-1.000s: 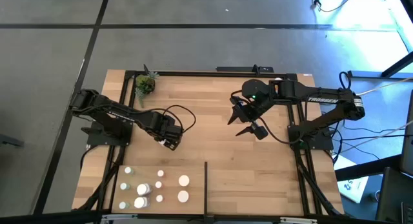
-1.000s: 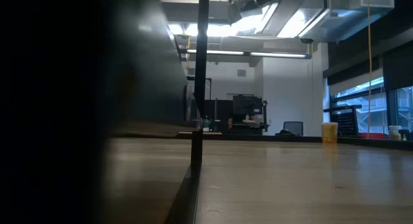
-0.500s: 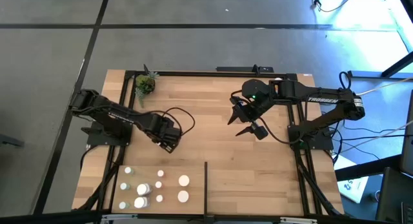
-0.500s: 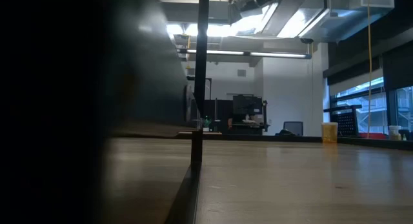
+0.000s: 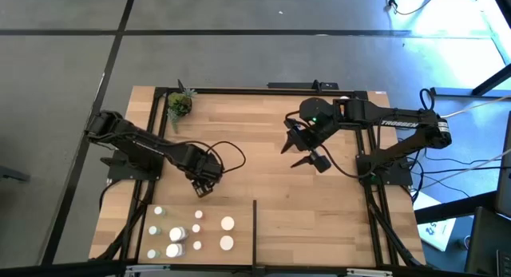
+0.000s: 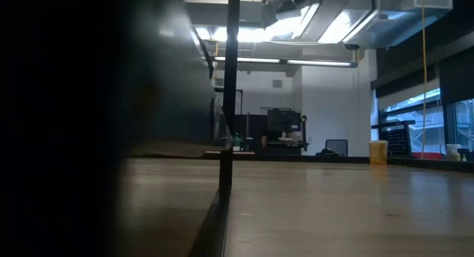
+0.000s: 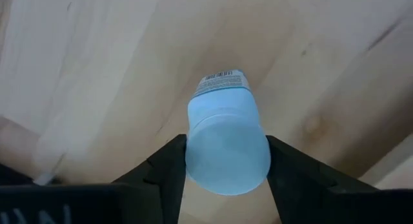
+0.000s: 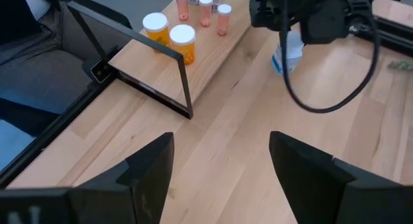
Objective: Pick and place medicine bottles onto shelf by color
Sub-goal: Put the white pill bottle on the shelf aligned with the other white pill bottle
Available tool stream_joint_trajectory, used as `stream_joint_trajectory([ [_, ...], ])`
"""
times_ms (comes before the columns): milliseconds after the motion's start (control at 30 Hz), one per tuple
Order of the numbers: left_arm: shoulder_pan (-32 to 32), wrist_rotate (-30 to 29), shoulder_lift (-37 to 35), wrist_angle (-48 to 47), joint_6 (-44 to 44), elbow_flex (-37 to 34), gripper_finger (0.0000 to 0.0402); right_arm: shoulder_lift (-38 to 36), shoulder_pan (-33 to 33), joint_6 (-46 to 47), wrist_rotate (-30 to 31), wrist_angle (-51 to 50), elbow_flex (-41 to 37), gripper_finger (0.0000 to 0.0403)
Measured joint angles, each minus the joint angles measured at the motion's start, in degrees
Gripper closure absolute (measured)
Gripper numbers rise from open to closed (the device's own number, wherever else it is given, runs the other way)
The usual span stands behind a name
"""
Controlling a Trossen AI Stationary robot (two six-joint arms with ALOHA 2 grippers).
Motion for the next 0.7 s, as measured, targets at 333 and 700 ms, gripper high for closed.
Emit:
stream_joint_trajectory([
  [333,-2.7,0.3,0.0,0.0,6.7,0.0,0.0227,0.0,0.0,0.0,0.1,0.8,0.0,0.0146],
  [700,-6.6,0.7,-2.8,-0.1,6.6,1.1,0.0228,0.0,0.0,0.0,0.1,0.9,0.0,0.0146],
])
